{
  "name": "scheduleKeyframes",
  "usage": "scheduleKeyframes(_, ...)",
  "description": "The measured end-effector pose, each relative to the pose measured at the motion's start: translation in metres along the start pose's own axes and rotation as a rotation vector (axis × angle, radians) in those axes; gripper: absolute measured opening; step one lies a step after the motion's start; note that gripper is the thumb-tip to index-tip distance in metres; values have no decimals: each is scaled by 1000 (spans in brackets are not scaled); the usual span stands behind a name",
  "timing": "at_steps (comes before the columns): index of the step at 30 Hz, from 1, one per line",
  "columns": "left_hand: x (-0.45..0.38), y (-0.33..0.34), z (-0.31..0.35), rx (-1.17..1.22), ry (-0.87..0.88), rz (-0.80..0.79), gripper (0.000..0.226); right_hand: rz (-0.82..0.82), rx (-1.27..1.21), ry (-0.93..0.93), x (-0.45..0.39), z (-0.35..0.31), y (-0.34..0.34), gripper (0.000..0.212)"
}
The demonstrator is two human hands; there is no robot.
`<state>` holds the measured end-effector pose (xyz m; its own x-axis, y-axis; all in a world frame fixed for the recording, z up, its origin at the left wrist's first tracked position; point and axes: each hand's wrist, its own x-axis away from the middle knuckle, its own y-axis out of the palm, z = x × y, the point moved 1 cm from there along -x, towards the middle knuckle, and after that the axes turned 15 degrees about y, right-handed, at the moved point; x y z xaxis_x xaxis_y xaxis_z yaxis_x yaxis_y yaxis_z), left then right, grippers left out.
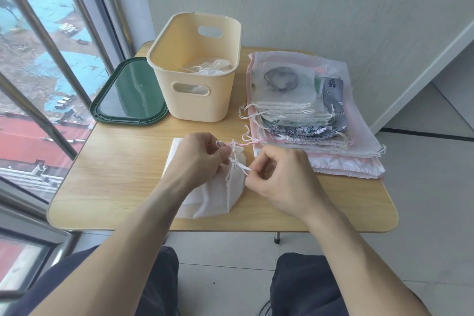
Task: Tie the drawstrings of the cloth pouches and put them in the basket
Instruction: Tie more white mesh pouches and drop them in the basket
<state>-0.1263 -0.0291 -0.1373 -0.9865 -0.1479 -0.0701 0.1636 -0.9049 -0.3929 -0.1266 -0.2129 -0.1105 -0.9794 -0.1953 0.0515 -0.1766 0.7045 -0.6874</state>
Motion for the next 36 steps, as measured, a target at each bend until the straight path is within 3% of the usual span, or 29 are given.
scheduleKeyframes(5, -1, 4, 2, -57, -26, 26, 19, -47, 61, 96, 3, 2, 0, 14)
scheduleKeyframes(8, -2, 6, 3, -103, -48, -52, 25, -88, 171, 113, 4, 3, -1, 12)
scheduleKeyframes(11, -2, 9, 5, -193, -43, -115, 27, -147, 289, 106, 5, 3, -4, 26)
scheduleKeyframes(15, -2, 14, 6, -290, -18, -86, 25, -144, 348, 94, 6, 2, -6, 4)
scheduleKeyframes(22, -3, 16, 3, -317, 6, -59, 24, -251, 374, 49, 6, 5, -11, 14)
scheduleKeyframes(24, -4, 13, 2, -258, -13, -87, 24, -219, 294, 15, 5, 8, -8, 17)
scheduleKeyframes(29, -5, 6, 13, 203, -128, -150, 31, -169, -50, 18, -5, 16, -4, 16)
scheduleKeyframes(33, 1, 2, 15, 472, -210, -158, 64, -301, -247, 3, -6, 9, -6, 37)
scheduleKeyframes(34, 2, 0, 16, 489, -182, -143, 61, -325, -330, 5, -5, 7, -6, 39)
scheduleKeyframes(36, 3, -3, 18, 574, -88, -101, 29, -270, -492, 52, -7, 5, -2, 34)
